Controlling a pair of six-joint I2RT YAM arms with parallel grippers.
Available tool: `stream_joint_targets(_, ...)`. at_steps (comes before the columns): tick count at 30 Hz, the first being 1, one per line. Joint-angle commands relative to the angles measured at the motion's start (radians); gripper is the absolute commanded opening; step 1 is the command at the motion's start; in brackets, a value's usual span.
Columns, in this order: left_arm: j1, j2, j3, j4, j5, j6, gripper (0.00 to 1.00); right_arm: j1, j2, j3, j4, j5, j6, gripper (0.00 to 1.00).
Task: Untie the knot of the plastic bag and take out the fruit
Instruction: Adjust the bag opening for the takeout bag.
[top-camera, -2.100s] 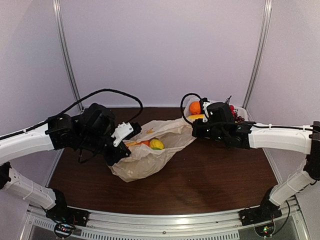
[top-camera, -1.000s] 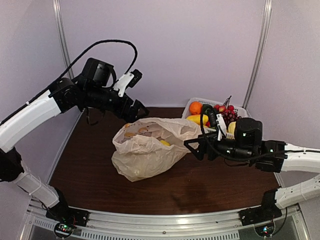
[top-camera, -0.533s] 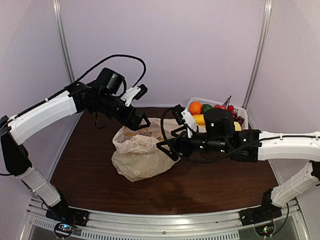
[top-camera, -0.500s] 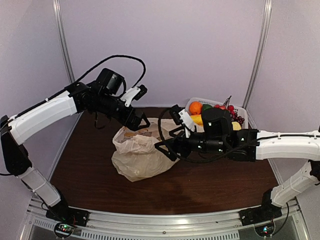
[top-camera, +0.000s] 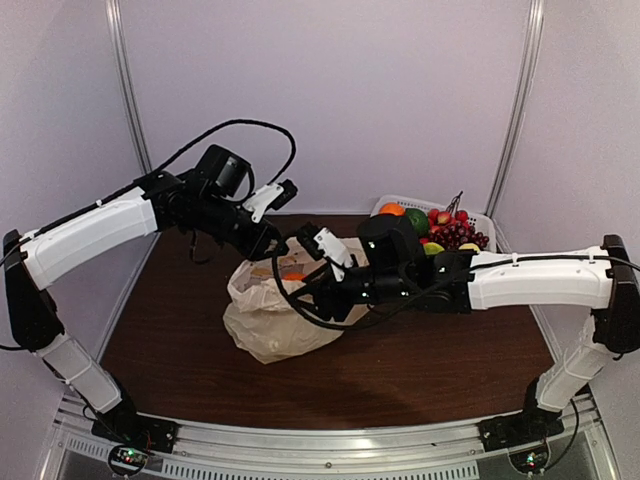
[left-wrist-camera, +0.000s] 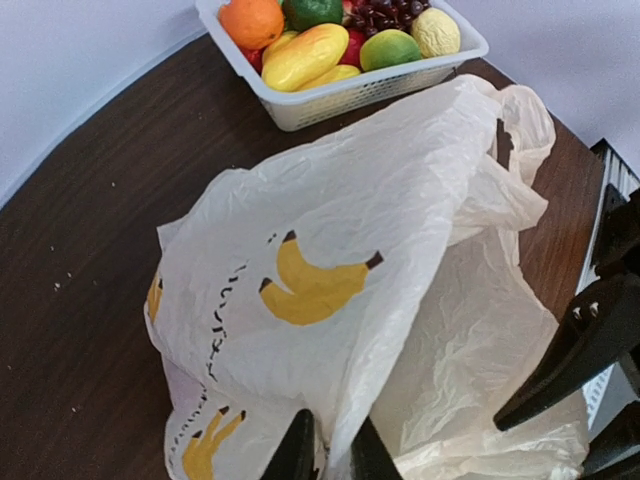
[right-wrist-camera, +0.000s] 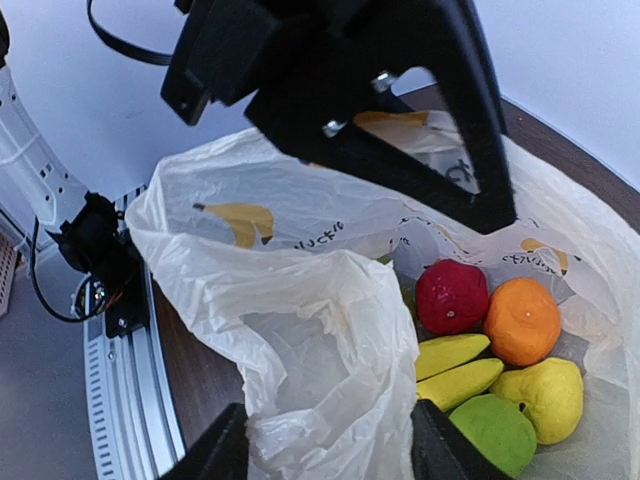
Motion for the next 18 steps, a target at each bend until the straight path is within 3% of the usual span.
stream_joint_targets(1, 0.004, -0.012, -0.034, 0.079, 0.004, -0.003, 0.07, 0.011, 0.022, 0.027, -0.025, -0.066, -0.012, 0.33)
stream_joint_targets(3, 0.003, -0.026, -0.061, 0.109, 0.002, -0.016, 0.00, 0.024, 0.022, 0.010, -0.007, -0.079, -0.003, 0.14)
stream_joint_targets(6, 0.006, -0.052, -0.102, 0.150, -0.006, -0.034, 0.00, 0.062, 0.025, -0.032, 0.020, -0.087, 0.020, 0.00)
stream_joint_targets(12, 0.006, -0.104, -0.182, 0.233, -0.055, -0.063, 0.00, 0.194, 0.084, -0.119, 0.185, -0.120, 0.126, 0.00)
stream_joint_targets(18, 0.006, -0.139, -0.227, 0.274, -0.046, -0.069, 0.00, 0.314, 0.261, -0.077, 0.302, -0.183, 0.213, 0.00)
